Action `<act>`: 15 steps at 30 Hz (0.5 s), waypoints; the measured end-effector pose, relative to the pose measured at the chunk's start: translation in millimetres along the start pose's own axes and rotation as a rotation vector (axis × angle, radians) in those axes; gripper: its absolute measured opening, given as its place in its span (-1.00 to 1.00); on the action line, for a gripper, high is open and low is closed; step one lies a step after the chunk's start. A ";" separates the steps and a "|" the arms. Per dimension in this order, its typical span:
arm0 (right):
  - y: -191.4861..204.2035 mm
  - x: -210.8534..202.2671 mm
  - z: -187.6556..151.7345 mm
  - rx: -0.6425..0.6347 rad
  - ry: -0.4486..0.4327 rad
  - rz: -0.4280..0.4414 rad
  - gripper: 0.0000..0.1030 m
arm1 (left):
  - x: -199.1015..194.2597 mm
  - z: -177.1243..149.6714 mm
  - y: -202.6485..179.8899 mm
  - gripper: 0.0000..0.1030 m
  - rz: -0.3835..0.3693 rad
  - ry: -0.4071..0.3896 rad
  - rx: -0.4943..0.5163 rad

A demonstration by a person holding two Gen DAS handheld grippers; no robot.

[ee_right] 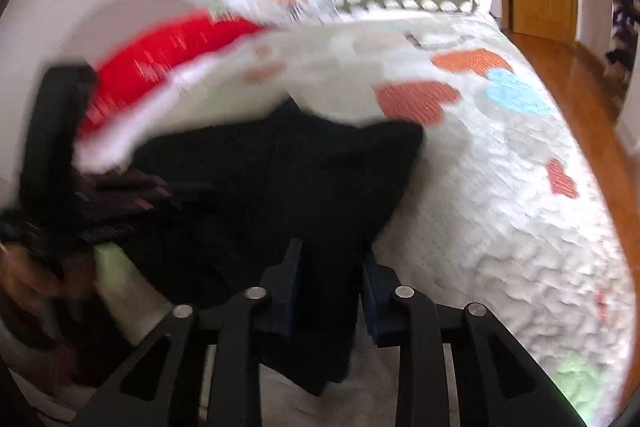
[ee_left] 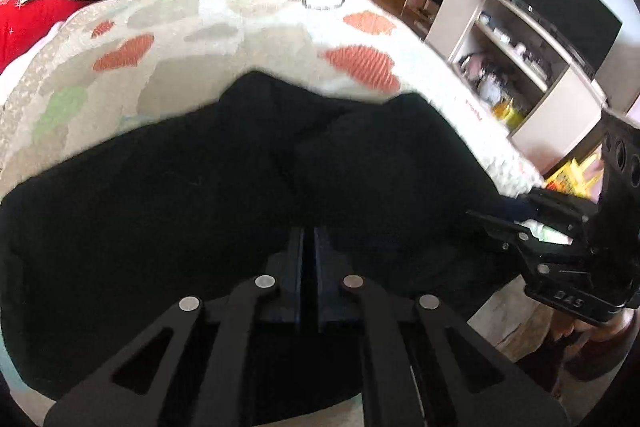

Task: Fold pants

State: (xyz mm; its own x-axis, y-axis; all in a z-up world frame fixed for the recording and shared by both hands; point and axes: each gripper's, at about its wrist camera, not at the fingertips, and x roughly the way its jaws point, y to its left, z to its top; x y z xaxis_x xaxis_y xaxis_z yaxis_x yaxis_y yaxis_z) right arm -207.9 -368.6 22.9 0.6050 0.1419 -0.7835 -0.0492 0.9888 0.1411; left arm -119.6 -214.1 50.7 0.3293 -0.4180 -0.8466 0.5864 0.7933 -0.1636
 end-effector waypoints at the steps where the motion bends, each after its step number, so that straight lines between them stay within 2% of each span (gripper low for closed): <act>1: -2.3 -1.8 -2.4 0.003 -0.001 0.000 -0.25 | 4.3 -4.6 0.3 -0.95 -0.002 0.015 -0.001; 4: -11.1 -20.8 3.4 0.048 -0.038 0.009 -0.23 | -3.8 -14.3 0.4 -0.95 -0.012 -0.013 -0.005; 6: -9.3 -34.8 12.7 0.033 -0.082 0.002 -0.22 | -7.8 -14.5 4.8 -0.95 -0.032 -0.013 -0.035; 9: 2.4 -43.0 27.1 -0.008 -0.135 0.051 -0.22 | -14.7 -13.4 7.7 -0.91 -0.019 -0.021 -0.050; 12: 22.4 -24.7 37.8 -0.075 -0.127 0.082 -0.22 | -21.2 -12.6 8.7 -0.55 -0.006 -0.040 -0.059; 14: 33.7 -10.1 41.3 -0.102 -0.108 0.088 -0.24 | -25.4 -12.7 10.6 -0.19 0.006 -0.056 -0.072; 15: 38.4 -2.8 41.4 -0.118 -0.103 0.086 -0.24 | -27.3 -13.0 11.8 -0.15 0.015 -0.063 -0.076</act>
State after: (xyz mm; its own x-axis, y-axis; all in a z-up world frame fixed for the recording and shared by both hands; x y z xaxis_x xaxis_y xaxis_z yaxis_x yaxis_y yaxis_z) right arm -178.6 -333.0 55.6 0.6722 0.2263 -0.7050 -0.1937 0.9727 0.1275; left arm -131.3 -187.6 65.3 0.3849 -0.4307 -0.8163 0.5243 0.8299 -0.1906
